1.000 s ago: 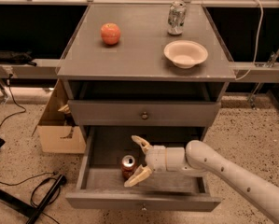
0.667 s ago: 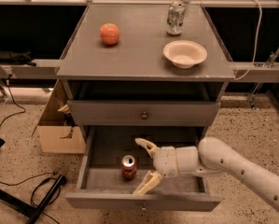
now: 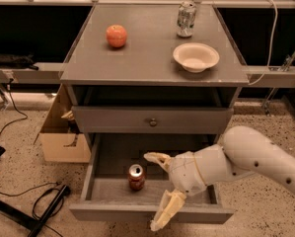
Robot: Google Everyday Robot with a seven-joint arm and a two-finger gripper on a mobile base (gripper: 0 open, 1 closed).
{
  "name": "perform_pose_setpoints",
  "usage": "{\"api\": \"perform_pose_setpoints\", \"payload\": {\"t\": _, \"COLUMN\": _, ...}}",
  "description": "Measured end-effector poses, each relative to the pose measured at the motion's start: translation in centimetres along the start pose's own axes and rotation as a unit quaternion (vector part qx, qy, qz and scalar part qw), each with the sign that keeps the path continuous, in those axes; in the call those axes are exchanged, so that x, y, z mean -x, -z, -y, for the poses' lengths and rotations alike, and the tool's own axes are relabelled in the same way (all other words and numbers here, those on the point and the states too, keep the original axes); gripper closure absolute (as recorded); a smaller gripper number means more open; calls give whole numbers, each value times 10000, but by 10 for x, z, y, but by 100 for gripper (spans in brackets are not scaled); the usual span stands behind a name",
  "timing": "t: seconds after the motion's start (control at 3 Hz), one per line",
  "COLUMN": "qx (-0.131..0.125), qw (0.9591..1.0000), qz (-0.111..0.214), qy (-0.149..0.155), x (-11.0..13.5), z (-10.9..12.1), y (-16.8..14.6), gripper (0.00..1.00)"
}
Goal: Place coke can into middle drawer
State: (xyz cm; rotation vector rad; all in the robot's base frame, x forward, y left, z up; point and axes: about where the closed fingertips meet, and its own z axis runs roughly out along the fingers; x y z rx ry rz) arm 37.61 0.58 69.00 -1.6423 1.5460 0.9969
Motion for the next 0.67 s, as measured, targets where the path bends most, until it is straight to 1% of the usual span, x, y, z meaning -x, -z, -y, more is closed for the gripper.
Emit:
{"api": "perform_pose_setpoints", "payload": {"t": 0.33, "qx": -369, "qw": 9912, "qz": -1243, "qy": 258, "x": 47, "z": -9, "y": 42, "gripper": 0}}
{"api": "perform_pose_setpoints", "payload": {"t": 0.67, "qx": -1401, "qw": 9660, "qz": -2103, "qy": 543, "x": 80, "z": 4, "y": 84, "gripper": 0}}
